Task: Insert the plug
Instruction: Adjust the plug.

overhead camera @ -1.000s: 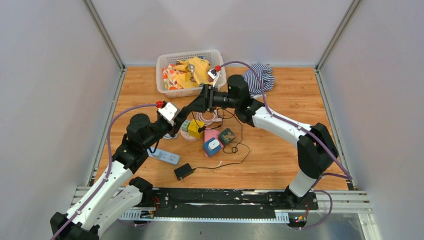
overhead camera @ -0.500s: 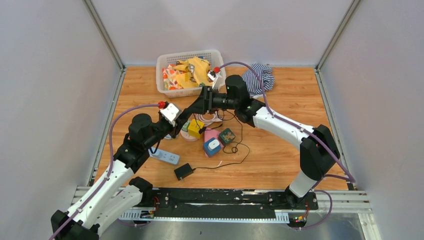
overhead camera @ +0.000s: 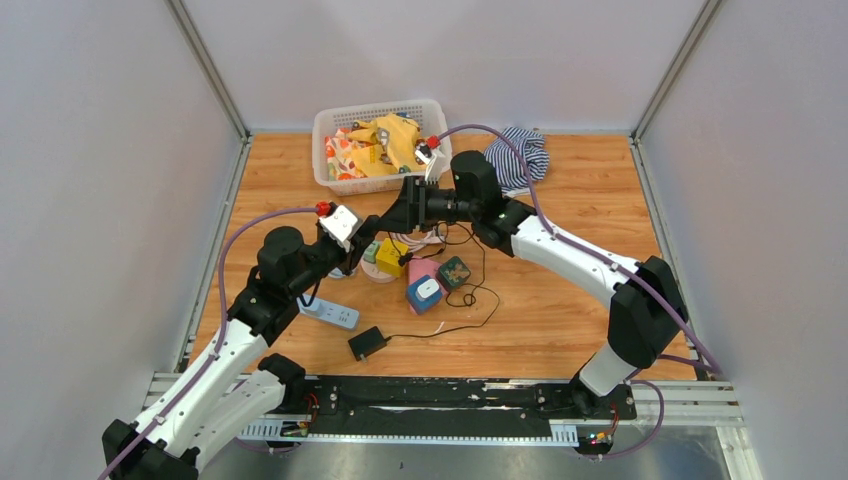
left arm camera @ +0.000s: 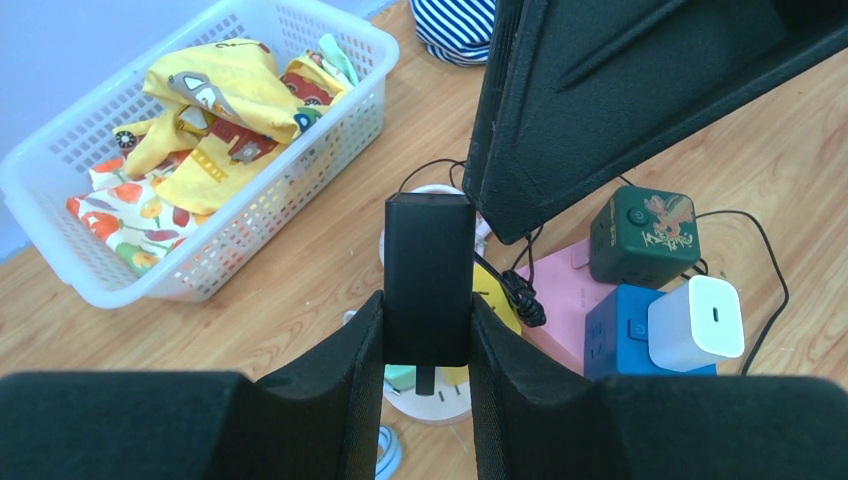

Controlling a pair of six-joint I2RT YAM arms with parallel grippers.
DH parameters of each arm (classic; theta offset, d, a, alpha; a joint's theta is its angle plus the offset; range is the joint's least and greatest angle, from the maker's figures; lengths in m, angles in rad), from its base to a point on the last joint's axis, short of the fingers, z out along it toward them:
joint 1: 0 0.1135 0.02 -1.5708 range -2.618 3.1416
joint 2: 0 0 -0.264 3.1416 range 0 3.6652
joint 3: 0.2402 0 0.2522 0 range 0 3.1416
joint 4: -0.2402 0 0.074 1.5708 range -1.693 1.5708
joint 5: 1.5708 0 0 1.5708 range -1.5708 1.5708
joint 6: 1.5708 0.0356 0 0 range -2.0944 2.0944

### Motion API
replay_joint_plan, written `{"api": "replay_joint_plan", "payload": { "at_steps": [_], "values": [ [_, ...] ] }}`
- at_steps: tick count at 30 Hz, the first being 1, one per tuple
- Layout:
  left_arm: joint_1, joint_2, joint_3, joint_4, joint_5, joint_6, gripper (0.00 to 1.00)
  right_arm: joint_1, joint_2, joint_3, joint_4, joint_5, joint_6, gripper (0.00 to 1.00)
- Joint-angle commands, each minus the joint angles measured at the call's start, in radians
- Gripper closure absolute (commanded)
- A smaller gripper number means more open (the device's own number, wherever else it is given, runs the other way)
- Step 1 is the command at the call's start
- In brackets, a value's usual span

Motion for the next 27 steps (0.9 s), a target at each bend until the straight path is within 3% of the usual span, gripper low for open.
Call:
{"api": "replay_joint_plan", "payload": {
  "at_steps": [1, 9, 19, 24, 27],
  "values": [
    [-0.003, -0.003, -0.005, 0.03, -0.007, 0.007, 1.0, 0.015, -0.007, 0.04, -0.022, -0.002, -0.013, 0.42],
    [-0.003, 0.002, -0.003, 0.03, 0.003, 0.003, 1.0, 0.029, 0.039, 0.059, 0.038, -0.041, 0.034, 0.5],
    [-0.003, 0.005, -0.005, 0.031, 0.003, 0.009, 1.0, 0.038, 0.077, 0.09, 0.009, -0.025, 0.039, 0.51],
    [-0.003, 0.003, -0.005, 0.031, 0.008, 0.01, 1.0, 0.041, 0.098, 0.111, 0.008, -0.03, 0.039, 0.64],
    [-0.003, 0.002, -0.006, 0.031, 0.01, 0.013, 1.0, 0.041, 0.121, 0.121, 0.006, -0.038, 0.046, 0.65]
  ]
}}
